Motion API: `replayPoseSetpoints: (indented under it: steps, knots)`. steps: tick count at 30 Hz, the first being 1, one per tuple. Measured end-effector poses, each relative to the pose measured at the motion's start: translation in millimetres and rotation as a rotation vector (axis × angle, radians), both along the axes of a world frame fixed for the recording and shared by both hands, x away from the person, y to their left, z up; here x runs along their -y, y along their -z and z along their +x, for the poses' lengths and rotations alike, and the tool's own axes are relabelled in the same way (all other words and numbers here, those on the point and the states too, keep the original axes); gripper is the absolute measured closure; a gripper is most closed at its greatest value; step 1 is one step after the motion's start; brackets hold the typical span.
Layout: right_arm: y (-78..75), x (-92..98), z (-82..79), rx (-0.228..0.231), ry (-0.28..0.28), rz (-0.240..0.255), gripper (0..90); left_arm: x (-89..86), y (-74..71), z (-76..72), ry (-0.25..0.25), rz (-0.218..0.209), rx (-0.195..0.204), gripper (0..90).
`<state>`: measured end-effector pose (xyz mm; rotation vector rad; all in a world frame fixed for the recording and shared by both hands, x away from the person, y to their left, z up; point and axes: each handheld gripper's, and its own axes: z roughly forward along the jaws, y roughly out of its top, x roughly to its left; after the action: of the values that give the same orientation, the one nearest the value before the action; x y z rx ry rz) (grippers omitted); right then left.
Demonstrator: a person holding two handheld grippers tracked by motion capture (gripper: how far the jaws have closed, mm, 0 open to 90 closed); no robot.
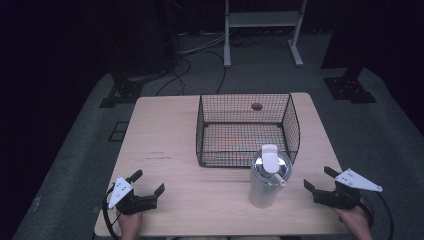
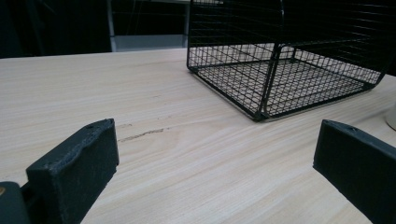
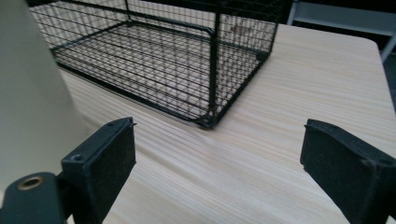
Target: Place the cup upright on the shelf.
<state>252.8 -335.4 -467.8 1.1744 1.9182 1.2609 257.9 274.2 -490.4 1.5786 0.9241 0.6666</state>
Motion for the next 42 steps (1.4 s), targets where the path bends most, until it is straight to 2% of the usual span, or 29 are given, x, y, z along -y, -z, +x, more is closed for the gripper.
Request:
replayPoseSetpoints:
  steps: [9, 19, 27, 34, 42]
  knots:
    - [-13.8, -9.2, -2.1, 0.015, -0.074, -0.020, 9.6, 0.1, 0.0, -0.1, 0.001, 0.002, 0.000, 0.0]
    - [-22.4, -17.9, -7.3, 0.026, -0.158, -0.002, 9.6, -0.2, 0.1, -0.9, 0.004, 0.001, 0.004, 0.0]
    - [-27.8, -31.7, -12.4, 0.026, -0.243, -0.032, 9.6, -0.1, 0.1, -1.1, 0.006, 0.001, 0.006, 0.0]
    - [-32.3, -40.5, -17.1, 0.035, -0.290, -0.064, 9.6, -0.1, 0.1, -1.1, 0.006, 0.003, 0.006, 0.0]
    - [-37.7, -48.2, -22.8, 0.041, -0.359, -0.070, 9.0, -0.4, 0.0, -1.1, 0.008, 0.002, 0.006, 0.0]
